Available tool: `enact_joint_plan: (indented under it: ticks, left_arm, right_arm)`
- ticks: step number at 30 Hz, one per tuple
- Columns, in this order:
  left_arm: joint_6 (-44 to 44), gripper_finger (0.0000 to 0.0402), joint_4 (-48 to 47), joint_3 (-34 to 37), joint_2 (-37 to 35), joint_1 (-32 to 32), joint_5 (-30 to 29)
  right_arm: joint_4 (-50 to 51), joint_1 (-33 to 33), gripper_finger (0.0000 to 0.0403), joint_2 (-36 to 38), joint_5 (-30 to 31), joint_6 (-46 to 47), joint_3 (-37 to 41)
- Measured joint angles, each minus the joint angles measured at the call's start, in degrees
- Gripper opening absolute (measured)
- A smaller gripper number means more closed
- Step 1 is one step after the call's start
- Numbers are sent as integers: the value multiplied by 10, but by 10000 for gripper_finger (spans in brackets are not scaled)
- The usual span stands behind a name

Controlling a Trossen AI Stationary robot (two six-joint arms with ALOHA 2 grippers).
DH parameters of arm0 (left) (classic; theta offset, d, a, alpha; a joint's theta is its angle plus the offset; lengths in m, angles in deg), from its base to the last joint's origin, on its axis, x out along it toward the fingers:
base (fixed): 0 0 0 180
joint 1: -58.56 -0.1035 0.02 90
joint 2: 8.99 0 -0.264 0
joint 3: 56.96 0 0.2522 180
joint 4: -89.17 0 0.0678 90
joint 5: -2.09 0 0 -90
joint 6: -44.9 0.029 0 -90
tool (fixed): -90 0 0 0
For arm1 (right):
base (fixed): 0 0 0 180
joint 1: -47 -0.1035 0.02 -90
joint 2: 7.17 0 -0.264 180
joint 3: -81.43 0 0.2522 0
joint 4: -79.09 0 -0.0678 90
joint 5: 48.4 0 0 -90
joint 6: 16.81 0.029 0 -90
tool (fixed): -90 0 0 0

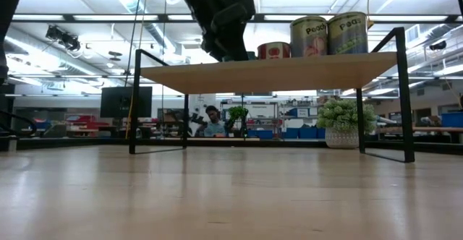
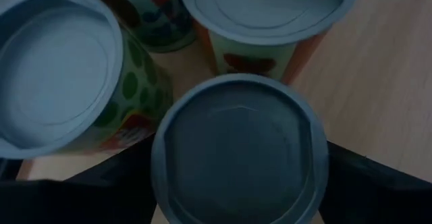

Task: Pick and place cans onto a shelf
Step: Put the canned tuna on the shelf

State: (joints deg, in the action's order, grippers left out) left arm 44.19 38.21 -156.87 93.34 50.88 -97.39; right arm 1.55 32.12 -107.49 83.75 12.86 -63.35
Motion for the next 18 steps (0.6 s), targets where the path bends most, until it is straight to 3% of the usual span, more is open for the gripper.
enact_joint_plan:
  ticks: [11, 18]
  left_arm:
    - [5, 393, -4, 0, 0, 6, 7]
    - [-1, 396, -27, 0, -9, 13, -3]
  right_arm:
    - [-4, 0, 359, 0, 2, -12, 0]
    - [-4, 0, 359, 0, 2, -11, 0]
